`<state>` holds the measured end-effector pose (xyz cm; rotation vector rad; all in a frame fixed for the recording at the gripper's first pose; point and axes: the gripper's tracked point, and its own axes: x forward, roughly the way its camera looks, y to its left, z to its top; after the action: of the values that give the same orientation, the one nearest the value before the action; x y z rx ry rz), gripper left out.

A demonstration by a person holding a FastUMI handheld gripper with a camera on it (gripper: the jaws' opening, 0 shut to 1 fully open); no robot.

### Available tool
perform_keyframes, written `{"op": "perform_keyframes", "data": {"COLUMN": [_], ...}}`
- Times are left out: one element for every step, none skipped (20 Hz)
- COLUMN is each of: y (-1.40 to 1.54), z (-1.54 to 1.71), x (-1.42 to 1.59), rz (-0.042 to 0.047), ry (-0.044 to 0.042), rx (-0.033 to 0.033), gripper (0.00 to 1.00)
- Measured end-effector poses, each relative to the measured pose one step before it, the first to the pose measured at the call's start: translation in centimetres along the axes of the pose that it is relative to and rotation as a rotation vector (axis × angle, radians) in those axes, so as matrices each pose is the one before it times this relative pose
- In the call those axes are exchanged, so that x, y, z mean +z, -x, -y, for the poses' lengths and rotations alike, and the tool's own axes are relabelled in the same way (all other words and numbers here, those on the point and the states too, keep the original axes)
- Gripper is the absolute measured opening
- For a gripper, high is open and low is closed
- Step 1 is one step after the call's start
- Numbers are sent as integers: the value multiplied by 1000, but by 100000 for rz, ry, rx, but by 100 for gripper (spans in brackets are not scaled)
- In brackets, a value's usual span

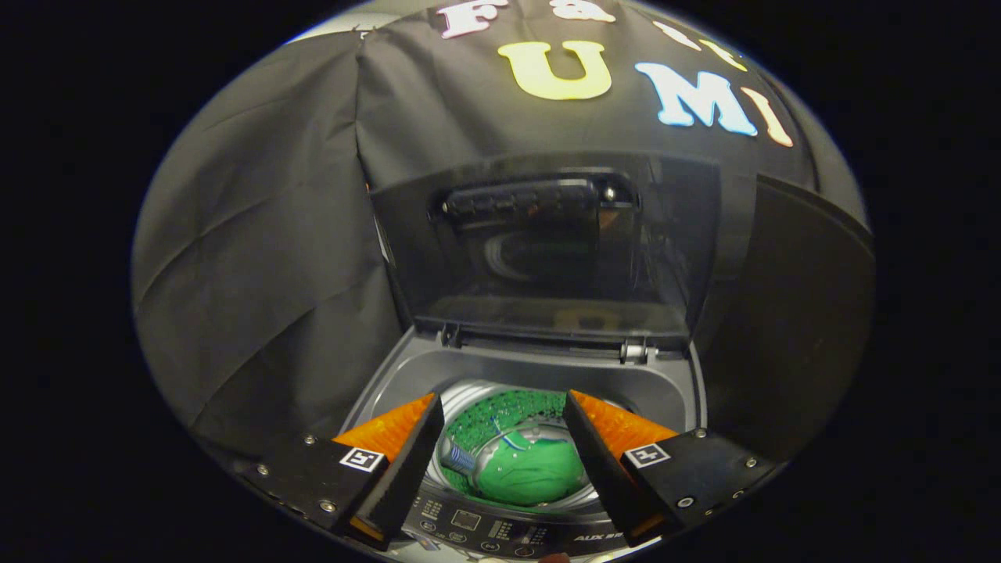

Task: Put the clothes into the washing machine and then close the washing machine lid.

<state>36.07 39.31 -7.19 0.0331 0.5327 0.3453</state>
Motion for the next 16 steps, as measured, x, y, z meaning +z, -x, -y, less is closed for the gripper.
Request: {"op": "perform_keyframes", "data": {"y": [636, 878, 555, 193, 84, -74, -134, -525, -360, -340, -279, -708, -681, -872, -817, -714], "z": [107, 55, 60, 109, 173, 328, 270, 195, 288, 448, 397, 289, 291, 312, 354, 309], "x": [1256, 1669, 1549, 852, 1196, 1002, 1134, 133, 686, 1062, 955, 564, 661, 513, 648, 585], "rz": [4325, 4068, 3948, 3615, 3692, 3575, 2605, 2009, 1717, 1948, 1148, 1221, 759, 626, 633, 225], "ry": [2675, 3098, 2563, 1991, 1243, 912, 91, -325, -590, -233, -91, -225, -471, -409, -320, -282], "rx": [-1580, -1843, -1229, -757, -616, -1073, -876, -461, -544, -625, -885, -565, -750, -605, -1105, -734], "gripper": [96, 96, 96, 96, 96, 96, 96, 96, 96, 96, 96, 96, 96, 96, 96, 96]}}
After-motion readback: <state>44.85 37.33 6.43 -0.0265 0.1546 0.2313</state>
